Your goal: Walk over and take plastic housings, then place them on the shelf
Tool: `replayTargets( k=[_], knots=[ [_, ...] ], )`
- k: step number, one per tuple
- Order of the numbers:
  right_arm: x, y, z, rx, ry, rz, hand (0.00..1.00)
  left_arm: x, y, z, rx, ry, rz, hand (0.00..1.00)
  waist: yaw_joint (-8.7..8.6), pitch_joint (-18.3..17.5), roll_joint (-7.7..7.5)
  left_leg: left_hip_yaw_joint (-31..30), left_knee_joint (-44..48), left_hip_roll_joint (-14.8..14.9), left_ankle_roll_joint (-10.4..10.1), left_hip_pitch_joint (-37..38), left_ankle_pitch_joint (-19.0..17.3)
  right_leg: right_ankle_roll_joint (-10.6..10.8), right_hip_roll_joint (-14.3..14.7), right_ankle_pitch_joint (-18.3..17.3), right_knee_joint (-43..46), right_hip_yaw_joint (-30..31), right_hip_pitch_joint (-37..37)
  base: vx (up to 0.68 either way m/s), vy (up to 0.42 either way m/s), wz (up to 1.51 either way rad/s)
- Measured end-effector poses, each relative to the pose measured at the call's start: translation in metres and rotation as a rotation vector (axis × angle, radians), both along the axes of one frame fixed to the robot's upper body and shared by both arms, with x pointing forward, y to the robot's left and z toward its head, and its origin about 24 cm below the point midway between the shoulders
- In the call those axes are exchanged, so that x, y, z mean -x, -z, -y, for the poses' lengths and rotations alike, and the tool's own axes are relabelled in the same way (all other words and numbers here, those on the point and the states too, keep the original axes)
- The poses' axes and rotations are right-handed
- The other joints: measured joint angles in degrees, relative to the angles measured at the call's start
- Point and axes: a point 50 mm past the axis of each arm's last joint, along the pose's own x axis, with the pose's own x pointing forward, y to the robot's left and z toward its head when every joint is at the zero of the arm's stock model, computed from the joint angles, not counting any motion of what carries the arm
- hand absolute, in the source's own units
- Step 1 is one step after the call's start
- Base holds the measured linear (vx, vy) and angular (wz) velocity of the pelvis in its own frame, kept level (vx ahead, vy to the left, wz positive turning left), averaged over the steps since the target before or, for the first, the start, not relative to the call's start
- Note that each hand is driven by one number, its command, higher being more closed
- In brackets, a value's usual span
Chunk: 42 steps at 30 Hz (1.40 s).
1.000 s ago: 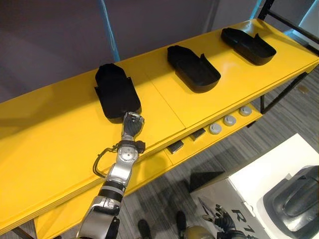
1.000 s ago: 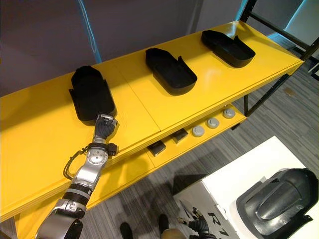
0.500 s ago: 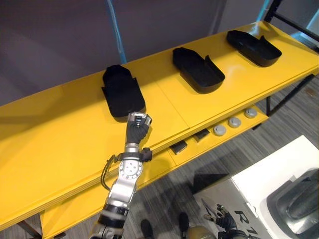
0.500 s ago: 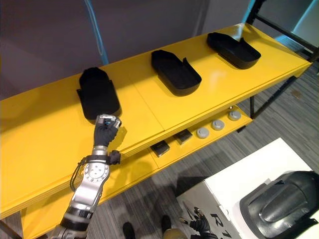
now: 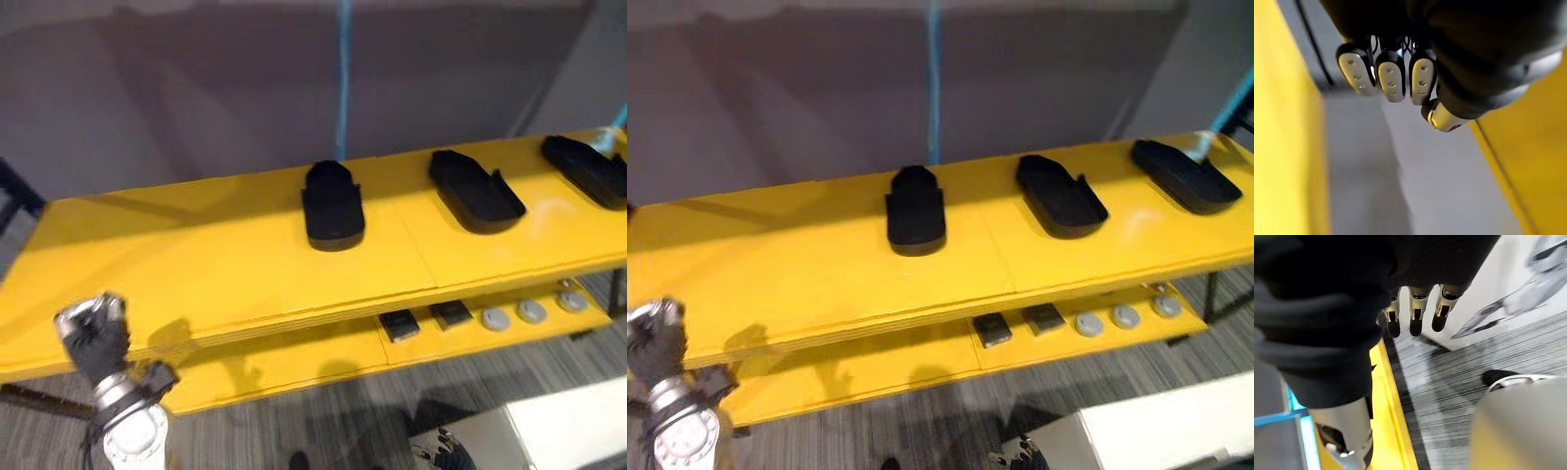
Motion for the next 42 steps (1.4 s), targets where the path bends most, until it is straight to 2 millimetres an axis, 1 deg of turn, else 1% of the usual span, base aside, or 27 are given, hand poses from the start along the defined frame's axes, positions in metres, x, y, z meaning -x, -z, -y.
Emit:
replayTargets(
  k=[2,4,5,6,7,8,9,10,11,14,16,19,20,22,26,29,31,34,35,37,38,40,41,42],
  knots=[
    [-0.006,-0.003,-0.009,-0.020,0.001,0.037,0.00,0.013,0.024,-0.007,0.046,-0.033,-0.120,0.00,0.26,-0.7,-0.42,1.8,0.0,0.2,0.1,0.0,0.0,0.2,-0.4,-0.1,0.1,-1.1,0.4,-0.03,0.005,0.25],
    [-0.012,-0.005,-0.020,-0.051,-0.002,0.063,0.00,0.024,0.058,-0.011,0.134,-0.061,-0.273,0.00,0.71,-1.3,-0.76,4.5,0.0,0.6,0.1,0.0,0.0,0.6,-1.0,-0.4,0.7,-1.7,0.4,-0.05,0.020,0.17],
    [-0.015,-0.006,-0.027,-0.067,-0.019,0.074,0.00,0.030,0.080,-0.010,0.195,-0.067,-0.367,0.00,1.10,-1.7,-0.97,6.1,0.0,0.7,0.1,0.3,0.0,0.8,-1.3,-0.5,1.2,-1.5,0.4,-0.04,0.031,-0.02],
    [-0.016,-0.007,-0.029,-0.072,-0.028,0.080,0.00,0.034,0.091,-0.009,0.226,-0.067,-0.417,0.00,1.10,-1.8,-1.00,6.7,0.1,0.7,0.1,0.4,0.0,0.9,-1.4,-0.7,1.5,-1.3,0.3,-0.04,0.039,-0.11],
    [-0.019,-0.008,-0.034,-0.082,-0.046,0.090,0.00,0.041,0.112,-0.005,0.290,-0.057,-0.509,0.00,1.05,-2.2,-0.91,7.3,0.1,0.6,0.1,0.7,0.0,1.0,-1.7,-0.8,2.0,-1.0,0.3,-0.03,0.033,-0.09],
    [-0.021,-0.009,-0.038,-0.090,-0.046,0.100,0.00,0.047,0.131,0.000,0.349,-0.039,-0.592,0.00,0.99,-2.5,-1.39,7.4,0.0,0.4,0.1,1.0,0.0,1.2,-1.9,-1.0,2.4,-0.9,0.3,-0.02,0.029,-0.07],
    [-0.021,-0.009,-0.039,-0.092,-0.044,0.102,0.00,0.049,0.140,0.004,0.378,-0.022,-0.630,0.00,0.96,-2.6,-1.58,7.5,0.0,0.4,0.1,1.1,0.0,1.4,-2.0,-1.2,2.6,-0.9,0.3,0.00,0.000,0.00],
    [-0.020,-0.009,-0.041,-0.097,-0.039,0.099,0.00,0.055,0.156,0.012,0.431,0.014,-0.699,0.00,0.91,-2.9,-1.85,7.8,0.0,0.3,0.1,1.1,0.0,1.2,-2.2,-1.7,2.8,-0.8,0.2,0.00,0.018,-0.09],
    [-0.019,-0.009,-0.042,-0.102,-0.036,0.094,0.00,0.060,0.168,0.021,0.473,0.047,-0.758,0.00,0.89,-3.2,-2.43,8.6,0.0,0.4,0.1,1.2,0.0,1.3,-2.3,-2.0,3.1,-0.5,-0.2,0.00,0.018,-0.14],
    [-0.019,-0.009,-0.042,-0.099,-0.019,0.094,0.00,0.068,0.188,0.039,0.540,0.118,-0.865,0.00,0.88,-3.4,-2.69,10.2,0.0,0.5,0.4,1.8,-0.6,1.2,-2.3,-2.3,3.9,1.6,-0.9,0.00,0.019,-0.29],
    [-0.017,-0.008,-0.041,-0.094,-0.012,0.089,0.00,0.066,0.195,0.048,0.560,0.161,-0.895,0.00,0.67,-3.4,-2.57,11.0,0.0,0.5,0.3,2.0,-0.9,1.2,-2.2,-2.4,4.2,2.5,-1.5,0.00,0.019,-0.28],
    [-0.013,-0.006,-0.037,-0.090,0.012,0.073,0.00,0.058,0.203,0.060,0.567,0.238,-0.936,0.00,0.13,-3.4,-2.42,12.4,0.1,0.7,-0.3,2.1,-1.1,1.4,-2.0,-2.4,4.3,4.2,-1.9,0.03,0.009,-0.23],
    [-0.012,-0.005,-0.036,-0.088,0.020,0.064,0.00,0.057,0.204,0.063,0.562,0.259,-0.951,0.00,-0.45,-3.4,-2.43,12.5,0.1,0.7,-0.3,2.2,-1.1,1.4,-1.9,-2.3,4.3,4.4,-1.9,0.05,0.006,-0.24],
    [-0.004,0.000,-0.034,-0.083,0.038,0.024,0.00,0.051,0.208,0.070,0.546,0.315,-0.980,0.00,-0.91,-3.4,-2.27,13.8,0.1,0.9,-0.5,3.4,-1.2,1.4,-1.6,-2.3,3.6,5.9,-1.7,0.04,0.000,-0.29],
    [-0.006,0.001,-0.031,-0.078,0.059,0.020,0.00,0.046,0.210,0.074,0.523,0.362,-1.006,0.00,-1.69,-3.3,-1.99,15.4,0.1,1.4,-0.9,3.9,-1.5,1.2,-0.9,-2.2,3.0,7.5,-1.8,0.01,-0.019,-0.26],
    [-0.008,0.003,-0.029,-0.074,0.074,0.008,0.00,0.042,0.213,0.078,0.496,0.407,-1.040,0.00,-1.85,-2.9,-1.39,16.7,0.2,1.9,-1.3,4.3,-1.8,0.8,-0.2,-1.9,2.4,9.0,-1.8,0.00,-0.031,-0.23],
    [-0.010,0.003,-0.027,-0.071,0.078,0.011,0.00,0.043,0.214,0.081,0.477,0.431,-1.061,0.00,-2.36,-2.6,-0.86,16.9,0.2,2.0,-1.4,4.5,-1.9,0.7,0.3,-1.9,2.2,9.3,-1.8,-0.01,-0.035,-0.10],
    [-0.008,0.004,-0.024,-0.061,0.077,-0.001,0.00,0.044,0.215,0.084,0.463,0.453,-1.082,0.00,-2.33,-2.4,-0.58,17.9,0.2,2.3,-1.6,4.5,-2.0,0.3,0.7,-1.6,1.9,10.2,-2.0,-0.03,-0.026,-0.22],
    [-0.013,0.003,-0.022,-0.055,0.072,0.003,0.00,0.041,0.215,0.084,0.455,0.459,-1.079,0.00,-2.22,-2.1,-0.32,19.2,0.3,2.6,-1.7,4.6,-2.1,-0.1,1.2,-1.3,1.7,11.8,-2.6,-0.04,-0.013,-0.40],
    [-0.017,0.002,-0.022,-0.052,0.070,0.011,0.00,0.041,0.215,0.084,0.453,0.458,-1.078,0.00,-2.19,-1.8,-0.22,19.9,0.4,2.8,-1.7,4.5,-2.1,-0.3,1.6,-1.0,1.7,13.1,-3.4,-0.04,-0.015,-0.46],
    [-0.020,0.002,-0.022,-0.050,0.069,0.019,0.00,0.040,0.215,0.083,0.451,0.457,-1.079,0.00,-2.23,-1.4,-0.40,19.5,1.0,2.9,-1.7,4.2,-2.1,-0.4,1.7,-0.6,1.9,14.4,-4.0,-0.03,-0.035,-0.58],
    [-0.022,0.001,-0.019,-0.043,0.067,0.024,0.00,0.035,0.214,0.084,0.447,0.462,-1.067,0.00,-1.86,-1.0,-0.34,17.9,1.9,3.5,-2.5,3.8,-3.0,-0.5,2.2,0.0,2.1,16.6,-5.3,-0.02,-0.050,-0.61],
    [-0.022,0.000,-0.018,-0.040,0.067,0.027,0.00,0.033,0.213,0.085,0.446,0.464,-1.064,0.00,-1.76,-0.6,-0.34,18.3,2.3,3.6,-2.4,3.7,-3.5,-0.4,2.4,0.3,2.4,17.9,-5.8,-0.03,-0.014,-0.58],
    [-0.023,0.000,-0.018,-0.037,0.063,0.029,0.00,0.030,0.213,0.085,0.443,0.467,-1.060,0.00,-1.84,0.5,-0.79,19.0,3.7,3.8,-2.4,3.6,-4.5,-0.3,2.5,0.5,2.9,19.2,-6.3,-0.05,0.024,-0.76]
  ],
)
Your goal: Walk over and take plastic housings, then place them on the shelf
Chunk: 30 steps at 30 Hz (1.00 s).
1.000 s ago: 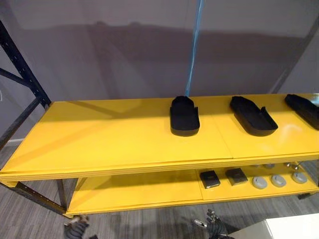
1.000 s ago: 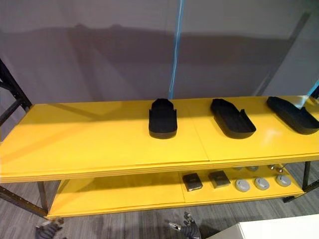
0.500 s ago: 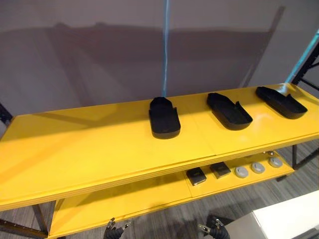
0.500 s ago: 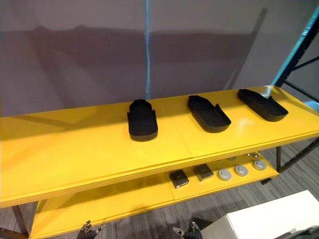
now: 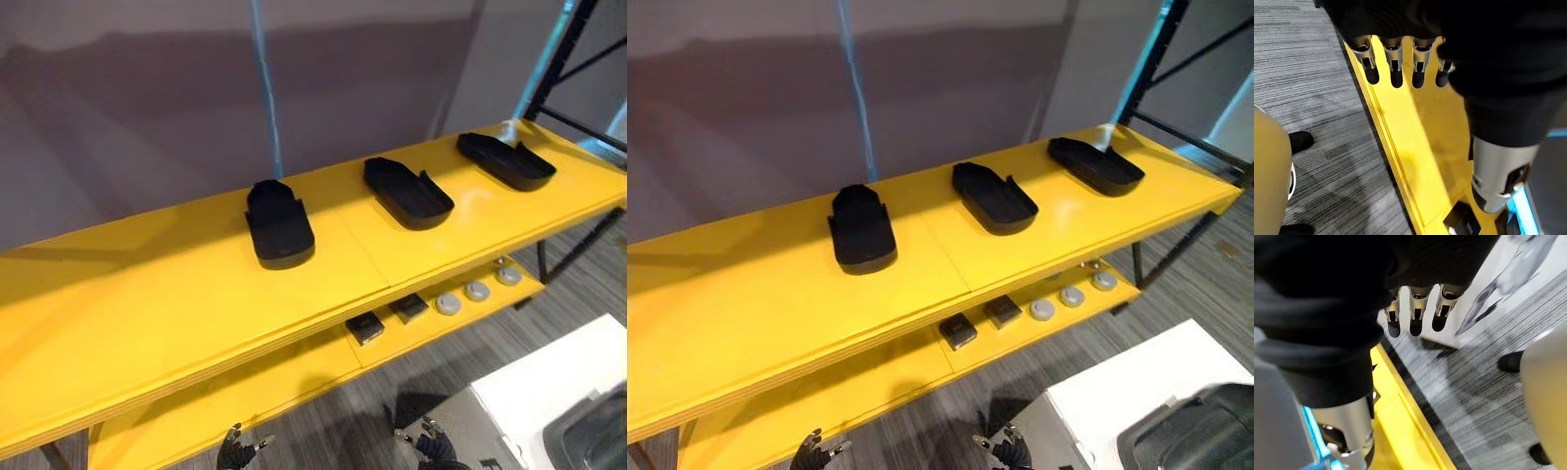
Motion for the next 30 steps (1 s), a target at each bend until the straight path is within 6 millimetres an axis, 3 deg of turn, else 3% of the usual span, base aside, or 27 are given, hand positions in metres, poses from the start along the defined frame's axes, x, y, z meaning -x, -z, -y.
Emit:
replayTargets(
  k=[5,6,7,8,9,11,12,13,15,17,20,23,24,25,26,27,28,29,30],
  knots=[
    [-0.013,-0.008,-0.001,0.011,-0.018,0.055,0.00,-0.027,-0.007,0.001,-0.005,0.022,0.063,0.00,-0.01,1.9,-0.94,7.7,5.7,0.5,1.2,-4.8,-3.2,1.8,0.2,3.7,1.0,7.2,-6.8,-0.09,0.055,-0.86],
    [-0.017,-0.010,0.000,0.026,-0.037,0.071,0.00,-0.041,-0.012,0.001,-0.010,0.031,0.100,0.00,0.01,2.0,-0.96,9.1,7.8,1.2,2.5,-7.8,-3.7,3.6,0.5,6.5,0.3,8.2,-9.4,-0.16,0.065,-0.61],
    [-0.024,-0.013,0.000,0.031,-0.053,0.085,0.00,-0.055,-0.019,0.000,-0.019,0.042,0.143,0.00,-0.01,3.1,-0.43,10.4,8.2,2.7,3.2,-9.4,-3.5,3.0,0.4,5.0,3.9,5.4,-11.2,-0.14,0.037,-0.50],
    [-0.024,-0.012,-0.001,0.030,-0.054,0.082,0.00,-0.060,-0.021,-0.001,-0.026,0.050,0.158,0.00,-0.16,3.4,-0.59,10.6,8.4,2.7,3.4,-9.6,-3.4,1.6,-0.1,0.5,12.3,2.7,-13.1,-0.12,0.011,-0.18],
    [-0.017,-0.008,-0.001,0.025,-0.050,0.054,0.00,-0.061,-0.022,-0.004,-0.037,0.055,0.161,0.00,-0.71,3.6,-0.56,10.6,8.5,2.5,3.7,-9.3,-3.2,1.9,-1.7,-5.7,24.7,-1.4,-13.9,-0.07,0.008,-0.06],
    [-0.011,-0.005,-0.002,0.019,-0.050,0.030,0.00,-0.057,-0.021,-0.010,-0.054,0.053,0.147,0.00,-0.54,3.3,-1.12,12.2,8.9,2.5,3.6,-8.0,-3.1,2.8,-4.4,-8.6,31.7,-6.8,-9.9,-0.04,-0.010,-0.24],
    [-0.011,-0.004,-0.003,0.017,-0.052,0.025,0.00,-0.055,-0.021,-0.013,-0.061,0.053,0.141,0.00,-0.43,3.1,-1.35,12.7,9.3,2.5,3.6,-8.0,-3.1,3.0,-5.4,-9.3,31.2,-8.6,-8.5,-0.06,-0.083,-0.59],
    [-0.015,-0.004,-0.005,0.016,-0.068,0.025,0.00,-0.052,-0.021,-0.020,-0.079,0.052,0.129,0.00,0.21,2.7,-2.69,14.4,11.4,2.6,3.5,-8.9,-3.0,3.8,-6.9,-10.7,25.3,-11.9,-6.5,-0.07,-0.114,-0.63],
    [-0.025,-0.007,-0.003,0.033,-0.098,0.042,0.00,-0.050,-0.020,-0.021,-0.081,0.051,0.119,0.00,0.78,2.3,-2.15,15.1,12.6,3.8,2.8,-11.2,-2.5,2.5,-4.3,-10.4,13.8,-12.2,-4.3,-0.12,-0.270,-1.04],
    [-0.030,-0.009,0.004,0.061,-0.104,0.044,0.00,-0.054,-0.019,-0.013,-0.061,0.059,0.122,0.00,0.43,2.7,-1.04,15.5,12.9,5.7,1.9,-12.5,-1.7,-0.6,-1.6,-6.9,6.0,-10.2,-2.9,-0.13,-0.204,-0.92],
    [-0.024,-0.008,0.014,0.092,-0.092,0.024,0.00,-0.052,-0.014,0.002,-0.025,0.091,0.103,0.00,-0.51,2.7,-0.97,18.0,13.0,7.8,1.0,-9.7,-0.8,-1.6,0.6,-4.4,3.7,-4.7,-2.8,-0.14,-0.073,-0.98],
    [-0.023,-0.008,0.017,0.101,-0.080,0.022,0.00,-0.046,-0.010,0.004,-0.016,0.085,0.080,0.00,-0.64,2.7,-0.46,21.7,14.6,10.6,0.8,-7.3,-0.9,-2.1,2.2,-2.7,2.0,0.5,-3.1,-0.13,-0.039,-1.16],
    [-0.024,-0.008,0.016,0.100,-0.080,0.023,0.00,-0.045,-0.010,0.004,-0.016,0.079,0.078,0.00,-0.68,2.7,-0.33,22.6,15.2,11.4,0.7,-7.1,-1.0,-2.6,1.8,-3.7,2.3,-1.3,-3.5,-0.13,0.009,-1.27],
    [-0.023,-0.008,0.015,0.097,-0.076,0.023,0.00,-0.043,-0.009,0.006,-0.006,0.068,0.075,0.00,-0.51,2.9,0.06,25.7,15.6,12.4,0.6,-5.8,-1.0,-3.6,-1.2,-5.3,5.5,-11.3,-4.8,-0.07,0.039,-1.09],
    [-0.024,-0.008,0.013,0.095,-0.080,0.024,0.00,-0.042,-0.009,0.005,-0.002,0.058,0.074,0.00,-0.35,3.1,0.41,27.5,15.7,12.9,0.0,-4.8,-1.5,-3.7,-2.8,-5.8,7.9,-16.6,-5.5,-0.05,0.052,-1.44],
    [-0.027,-0.008,0.011,0.093,-0.092,0.026,0.00,-0.036,-0.006,0.003,-0.002,0.046,0.055,0.00,-0.28,3.1,0.45,29.8,15.8,13.8,-2.2,-2.7,-3.0,-3.1,-6.0,-7.6,13.1,-24.6,-6.7,-0.03,-0.031,-1.25],
    [-0.026,-0.005,0.009,0.089,-0.094,0.007,0.00,-0.034,-0.005,0.002,-0.003,0.043,0.050,0.00,-0.75,3.3,0.51,31.6,15.9,14.0,-2.7,-1.6,-3.1,-4.0,-9.4,-10.6,19.1,-32.3,-7.9,-0.03,-0.089,-1.14],
    [-0.025,-0.005,0.009,0.089,-0.093,0.002,0.00,-0.035,-0.006,0.001,-0.002,0.043,0.052,0.00,-0.74,3.0,0.08,32.5,16.4,14.1,-3.1,-1.3,-3.4,-4.8,-11.1,-12.2,21.7,-36.4,-8.3,-0.03,-0.194,-0.72],
    [-0.023,-0.004,0.011,0.090,-0.087,-0.002,0.00,-0.040,-0.007,0.002,0.001,0.048,0.058,0.00,-1.71,3.5,0.53,32.3,19.3,16.1,-4.4,-1.5,-4.6,-4.2,-10.6,-13.2,23.5,-36.1,-8.5,-0.01,-0.211,-0.58]
  ],
)
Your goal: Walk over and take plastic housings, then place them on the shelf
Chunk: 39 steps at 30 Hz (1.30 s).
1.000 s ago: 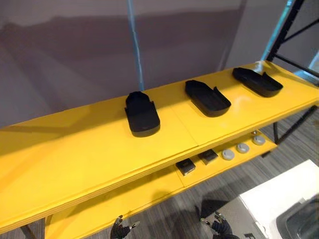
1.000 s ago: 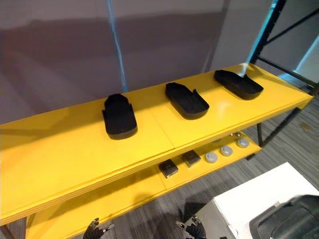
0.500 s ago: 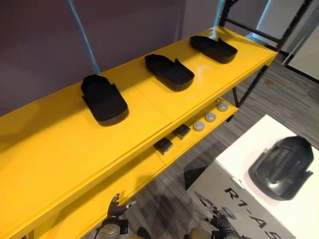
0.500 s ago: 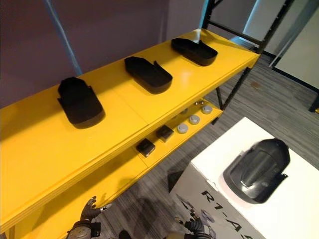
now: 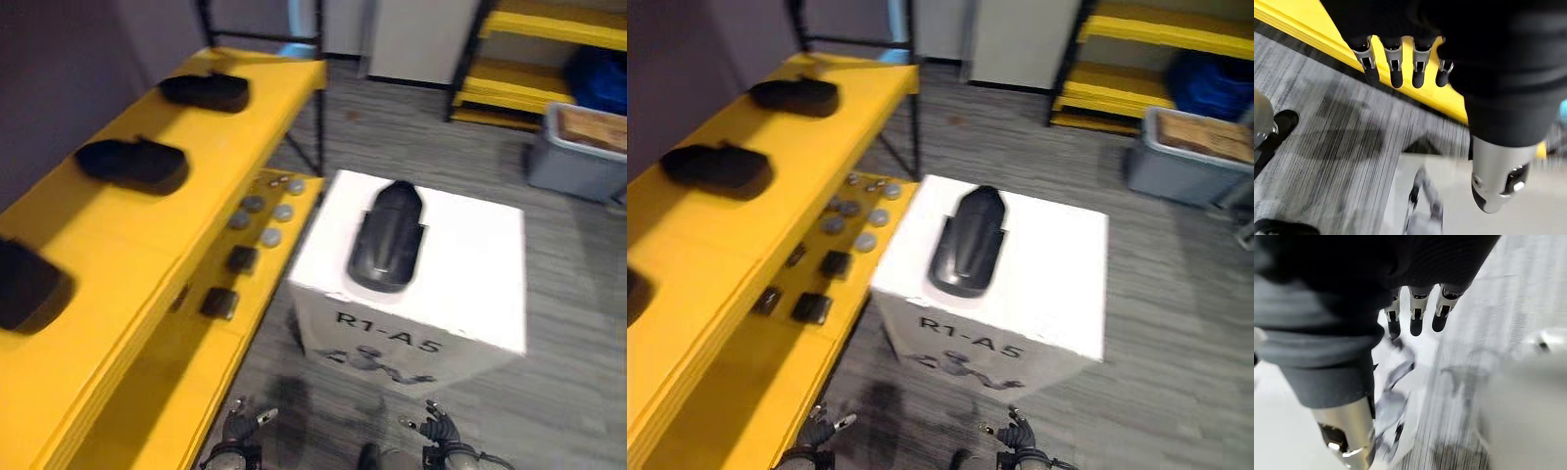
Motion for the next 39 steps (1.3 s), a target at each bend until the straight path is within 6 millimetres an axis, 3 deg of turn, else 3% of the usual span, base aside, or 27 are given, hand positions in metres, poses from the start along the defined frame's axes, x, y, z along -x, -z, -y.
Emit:
replayTargets(
  k=[1,2,3,4,5,6,7,8,10,13,14,17,22,27,32,36,39],
  knots=[
    [-0.001,-0.001,0.001,0.000,0.004,0.004,0.00,0.000,0.001,0.001,0.007,0.001,-0.004,0.00,-0.39,0.1,0.70,-0.1,2.3,2.3,0.0,-0.1,-0.8,-0.1,2.0,-0.1,-0.4,1.2,0.0,0.02,-0.298,-0.73],
    [-0.001,-0.001,0.000,0.000,-0.002,0.005,0.00,0.000,0.001,0.001,0.008,-0.001,-0.005,0.00,-0.31,-0.1,1.31,-0.4,4.5,4.3,1.5,0.0,-1.4,-0.9,4.0,-0.1,-1.4,2.7,0.2,0.04,-0.321,-1.04],
    [-0.001,0.000,-0.003,-0.002,-0.021,0.001,0.00,0.000,0.001,0.000,0.004,-0.001,-0.009,0.00,-0.15,-0.2,1.51,-3.3,8.5,6.8,5.5,-0.2,-2.4,-2.2,6.8,-0.1,-3.1,5.3,1.2,0.06,-0.353,-1.40],
    [-0.001,0.000,-0.005,-0.007,-0.022,0.000,0.00,0.002,0.003,0.000,0.005,0.000,-0.020,0.00,0.15,0.2,1.08,-9.7,12.0,6.4,5.3,-0.9,-4.8,-3.2,8.5,0.0,-4.1,8.4,2.2,0.05,-0.241,-1.33],
    [-0.001,0.000,-0.005,-0.006,-0.021,0.000,0.00,0.002,0.003,0.001,0.008,0.001,-0.022,0.00,0.21,0.3,0.84,-13.7,12.8,4.9,4.2,-1.7,-6.1,-3.5,9.0,0.1,-4.5,10.0,2.7,0.05,-0.138,-1.76],
    [0.002,0.001,-0.001,0.005,-0.013,-0.006,0.00,0.008,0.005,0.005,0.021,-0.005,-0.034,0.00,0.79,0.7,0.38,-26.6,14.1,-1.1,2.2,-5.0,-8.1,-3.9,10.4,0.3,-5.2,14.9,3.7,0.04,-0.042,-1.37],
    [0.002,0.001,0.000,0.008,-0.012,-0.007,0.00,0.009,0.006,0.005,0.023,-0.006,-0.036,0.00,0.98,0.7,0.42,-28.5,14.0,-2.1,2.2,-5.6,-8.2,-3.9,10.5,0.3,-5.3,15.8,3.7,0.07,-0.016,-1.72],
    [0.004,0.001,0.003,0.015,-0.006,-0.011,0.00,0.012,0.007,0.006,0.025,-0.010,-0.043,0.00,1.39,0.8,0.60,-34.5,13.6,-5.7,1.5,-7.4,-8.5,-4.1,11.1,0.5,-5.4,18.4,4.6,0.07,0.000,-1.02],
    [0.009,0.001,0.008,0.023,0.016,-0.019,0.00,0.015,0.008,0.005,0.025,-0.015,-0.047,0.00,1.16,0.9,0.61,-39.4,10.7,-8.9,1.0,-9.2,-8.6,-3.7,11.8,0.7,-6.5,20.9,6.5,0.09,-0.012,-0.93],
    [0.016,0.003,0.012,0.034,0.022,-0.036,0.00,0.017,0.008,0.005,0.034,-0.030,-0.052,0.00,1.24,0.7,1.10,-41.1,3.9,-10.0,2.4,-9.3,-6.2,-3.1,13.2,0.7,-8.5,22.7,9.7,0.11,0.042,-0.50],
    [0.016,0.002,0.013,0.039,0.024,-0.033,0.00,0.018,0.010,0.005,0.035,-0.030,-0.063,0.00,1.16,0.6,1.42,-42.2,2.2,-10.4,3.0,-9.1,-1.8,-2.6,13.6,0.6,-9.2,22.9,10.4,0.13,0.099,-0.11],
    [0.028,0.006,0.014,0.033,0.053,-0.058,0.00,0.017,0.011,0.003,0.028,-0.027,-0.073,0.00,1.17,0.0,0.61,-42.8,-3.4,-13.6,4.1,-7.5,0.6,-0.4,11.6,1.1,-12.3,21.9,11.8,0.17,0.106,0.21],
    [0.031,0.006,0.013,0.024,0.080,-0.059,0.00,0.031,0.016,-0.007,0.003,-0.042,-0.123,0.00,1.27,-0.2,0.34,-42.8,-9.4,-16.4,4.9,-2.9,2.0,1.3,9.9,1.5,-15.3,20.8,16.1,0.16,0.076,0.16],
    [0.025,0.002,0.021,0.023,0.155,-0.016,0.00,0.034,0.016,-0.015,-0.012,-0.076,-0.126,0.00,1.79,-0.4,-0.30,-42.7,-14.1,-16.9,4.4,-0.8,4.0,1.8,10.1,1.7,-16.2,20.5,16.5,0.05,-0.016,0.04],
    [0.014,-0.036,0.075,0.165,0.280,0.173,0.00,0.043,0.015,-0.027,-0.028,-0.135,-0.133,0.00,1.48,-0.6,-0.61,-42.7,-16.5,-17.0,4.2,0.0,4.7,1.8,10.4,1.7,-16.6,20.6,16.6,0.01,-0.015,-0.01],
    [-0.003,-0.108,0.130,0.395,0.305,0.435,0.00,0.060,0.015,-0.036,-0.039,-0.173,-0.150,0.00,0.90,-1.2,-1.14,-42.8,-18.6,-17.6,4.5,0.8,5.7,1.8,10.2,1.8,-17.0,20.6,16.6,0.00,0.000,0.00],
    [-0.018,-0.156,0.148,0.534,0.246,0.585,0.00,0.068,0.014,-0.040,-0.043,-0.171,-0.154,0.00,0.45,-1.8,-2.04,-43.4,-19.7,-17.8,4.7,0.8,6.6,1.8,10.1,1.8,-17.0,20.3,16.4,-0.03,0.003,0.09]
  ],
)
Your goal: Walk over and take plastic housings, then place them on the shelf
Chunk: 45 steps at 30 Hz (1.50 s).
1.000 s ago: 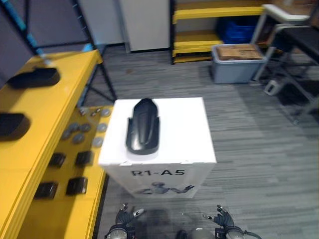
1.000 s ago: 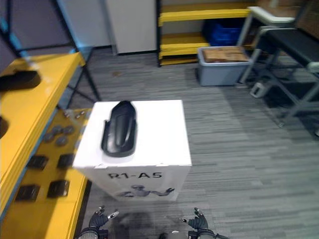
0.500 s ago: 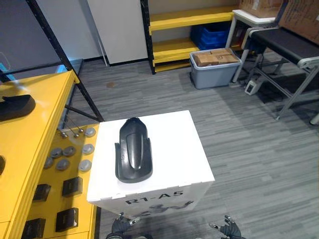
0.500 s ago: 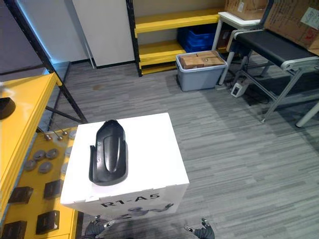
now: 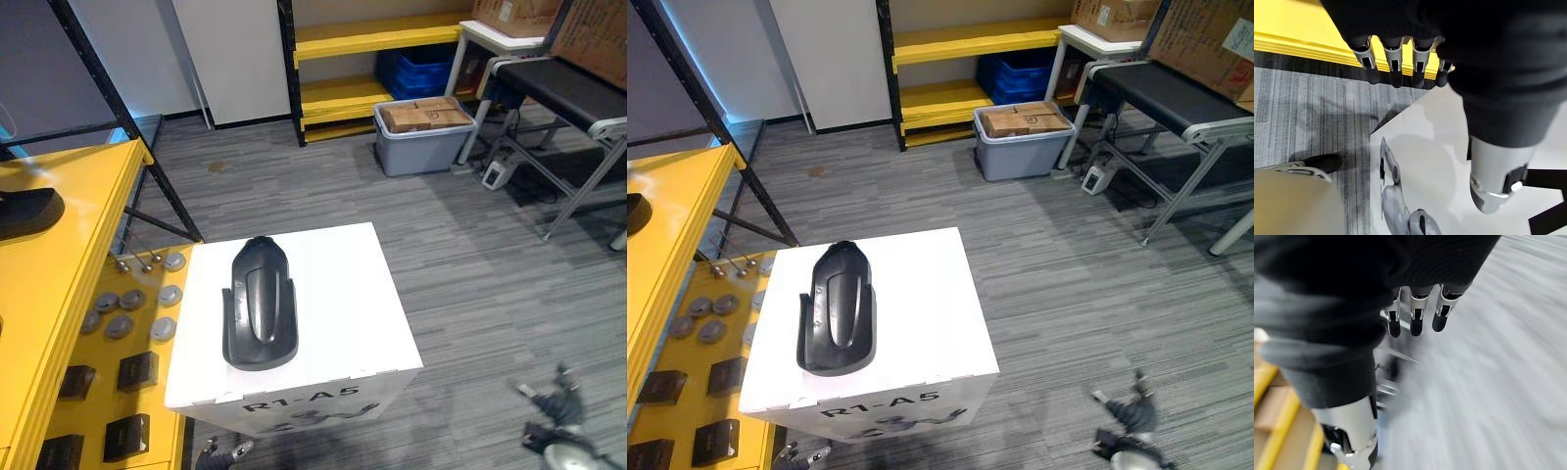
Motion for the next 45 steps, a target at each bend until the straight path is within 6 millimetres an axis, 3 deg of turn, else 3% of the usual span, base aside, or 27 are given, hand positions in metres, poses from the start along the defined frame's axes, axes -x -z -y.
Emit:
replayTargets(
  k=[3,5,6,8,10,11,13,15,18,19,25,28,35,45],
  knots=[
    [-0.021,-0.036,-0.004,0.089,-0.087,0.112,0.00,0.001,-0.001,0.000,-0.001,0.004,0.006,0.00,-0.33,-0.2,-0.24,-0.8,-0.9,-0.2,0.1,0.0,0.7,0.0,-0.1,0.1,0.0,-0.9,0.0,-0.06,-0.009,0.14],
    [-0.056,-0.068,-0.027,0.146,-0.250,0.235,0.00,0.000,-0.001,0.001,0.003,0.016,0.016,0.00,-0.67,-0.3,-0.09,-0.8,-1.6,-0.4,0.3,0.1,1.6,0.0,-0.2,0.2,0.0,-1.0,-0.2,-0.09,0.008,0.06],
    [-0.064,-0.075,-0.034,0.160,-0.297,0.265,0.00,0.000,-0.001,0.001,0.005,0.022,0.020,0.00,-0.61,-0.4,-0.02,-1.0,-1.8,-0.4,0.4,0.1,1.8,0.0,-0.1,0.3,0.0,-1.1,-0.2,-0.09,0.011,0.06],
    [-0.086,-0.098,-0.064,0.177,-0.429,0.376,0.00,-0.002,-0.001,0.003,0.013,0.046,0.027,0.00,-0.34,-0.5,0.17,-1.5,-2.0,-0.5,0.6,0.0,2.2,0.0,-0.1,0.6,0.0,-1.2,-0.5,-0.07,0.010,0.07],
    [-0.104,-0.122,-0.107,0.161,-0.608,0.518,0.00,-0.005,-0.002,0.005,0.015,0.064,0.035,0.00,1.03,-0.7,0.54,-2.2,-2.1,-0.6,0.8,-0.3,2.5,0.2,-0.2,1.1,-0.2,-1.5,-0.6,-0.07,0.015,0.10],
    [-0.107,-0.126,-0.117,0.152,-0.647,0.548,0.00,-0.006,-0.002,0.006,0.016,0.068,0.038,0.00,1.61,-0.7,0.51,-2.3,-2.1,-0.7,0.9,-0.5,2.6,0.1,-0.2,1.2,-0.6,-1.5,-0.5,-0.08,0.018,0.13],
    [-0.117,-0.136,-0.157,0.115,-0.789,0.620,0.00,-0.010,-0.002,0.006,0.014,0.081,0.044,0.00,2.74,-0.8,0.64,-3.7,-2.1,-1.1,1.5,-1.7,3.1,0.4,-0.2,2.0,-2.0,-3.0,-0.5,-0.07,0.027,0.29],
    [-0.126,-0.133,-0.180,0.053,-0.840,0.631,0.00,-0.009,-0.002,0.006,0.009,0.101,0.039,0.00,3.40,-0.7,0.50,-5.1,-2.8,-1.6,1.7,-2.1,3.9,0.6,-0.5,2.2,-2.1,-4.3,-0.5,-0.05,0.033,0.40],
    [-0.141,-0.118,-0.207,-0.002,-0.858,0.568,0.00,-0.008,-0.002,0.006,0.010,0.099,0.031,0.00,5.88,-0.6,0.48,-5.9,-3.0,-2.1,2.1,-3.2,4.3,0.9,-1.0,2.3,-2.2,-5.0,-1.2,-0.03,0.038,0.23],
    [-0.147,-0.109,-0.217,-0.021,-0.855,0.529,0.00,-0.007,-0.001,0.006,0.009,0.098,0.025,0.00,5.82,-0.5,0.45,-6.9,-3.0,-2.4,2.3,-3.7,4.4,1.1,-1.1,2.5,-2.7,-6.1,-1.1,-0.02,0.024,0.31],
    [-0.164,-0.069,-0.246,-0.046,-0.740,0.315,0.00,-0.009,-0.002,0.005,-0.009,0.086,0.024,0.00,7.60,0.4,0.42,-8.5,-3.0,-3.2,2.5,-4.7,4.7,1.4,-1.6,2.7,-3.1,-7.7,-1.1,0.00,0.004,0.18],
    [-0.169,-0.063,-0.249,-0.030,-0.668,0.270,0.00,-0.011,-0.003,0.005,-0.021,0.079,0.030,0.00,7.71,1.2,0.40,-8.7,-3.0,-3.2,2.4,-4.8,4.9,1.6,-1.7,2.8,-3.1,-7.9,-1.1,-0.02,-0.011,0.05],
    [-0.174,-0.049,-0.237,-0.048,-0.516,0.189,0.00,-0.019,-0.006,0.006,-0.048,0.104,0.051,0.00,7.85,3.7,0.51,-9.6,-3.0,-3.2,1.9,-6.7,5.8,2.1,-1.7,3.2,-3.0,-9.0,-2.6,-0.05,-0.004,0.07],
    [-0.173,-0.042,-0.251,0.019,-0.492,0.122,0.00,-0.029,-0.009,0.004,-0.085,0.096,0.059,0.00,8.50,5.8,0.28,-9.7,-3.2,-3.7,1.9,-7.6,6.0,2.2,-2.3,3.6,-3.0,-9.3,-3.5,-0.03,0.006,0.01]
  ],
)
